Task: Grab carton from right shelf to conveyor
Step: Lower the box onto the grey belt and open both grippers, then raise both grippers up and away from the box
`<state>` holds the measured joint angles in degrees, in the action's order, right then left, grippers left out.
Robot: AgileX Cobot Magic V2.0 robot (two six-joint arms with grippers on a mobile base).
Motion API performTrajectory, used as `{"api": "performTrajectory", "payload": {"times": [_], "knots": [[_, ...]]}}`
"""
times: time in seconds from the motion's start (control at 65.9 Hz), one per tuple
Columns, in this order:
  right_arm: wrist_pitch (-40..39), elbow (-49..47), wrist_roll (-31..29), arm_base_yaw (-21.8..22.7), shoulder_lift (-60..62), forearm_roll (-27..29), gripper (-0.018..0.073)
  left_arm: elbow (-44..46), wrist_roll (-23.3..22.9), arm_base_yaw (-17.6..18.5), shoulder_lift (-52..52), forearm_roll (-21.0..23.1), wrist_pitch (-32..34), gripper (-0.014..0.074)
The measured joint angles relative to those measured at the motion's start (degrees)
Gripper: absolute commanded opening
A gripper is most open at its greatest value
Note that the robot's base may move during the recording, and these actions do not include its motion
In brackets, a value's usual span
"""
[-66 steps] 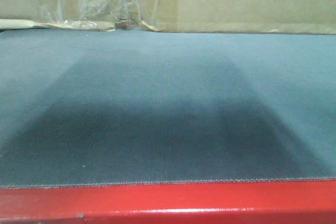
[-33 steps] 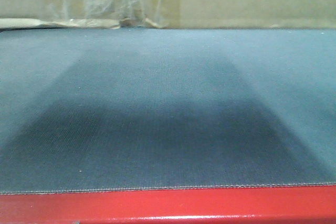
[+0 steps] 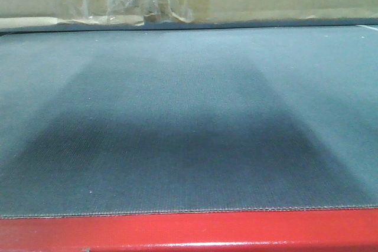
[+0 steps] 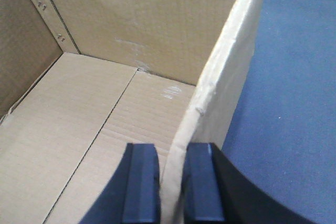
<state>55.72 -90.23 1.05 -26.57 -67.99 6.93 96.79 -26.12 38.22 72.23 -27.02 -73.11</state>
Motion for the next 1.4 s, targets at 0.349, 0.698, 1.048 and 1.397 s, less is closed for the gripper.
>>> {"api": "performTrajectory", "payload": {"times": [0.349, 0.698, 1.048, 1.397], "knots": [[-4.2, 0.0, 0.0, 0.0, -8.7, -0.8, -0.0069, -8.2, 0.0, -9.0, 1.0, 1.7, 12.7, -0.0009], [-12.0, 0.0, -0.3, 1.2, -22.8, -1.9, -0.0069, -20.3, 0.0, -18.7, 7.8, 6.5, 30.5, 0.0], [-15.1, 0.1, -0.6, 2.6, -27.8, -1.2, 0.0559, -20.5, 0.0, -19.3, 12.6, 3.1, 36.6, 0.0511], [-13.6, -1.4, -1.1, 3.7, -24.0, -1.0, 0.0312, -14.1, 0.1, -19.3, 9.9, 2.8, 31.2, 0.0515]]}}
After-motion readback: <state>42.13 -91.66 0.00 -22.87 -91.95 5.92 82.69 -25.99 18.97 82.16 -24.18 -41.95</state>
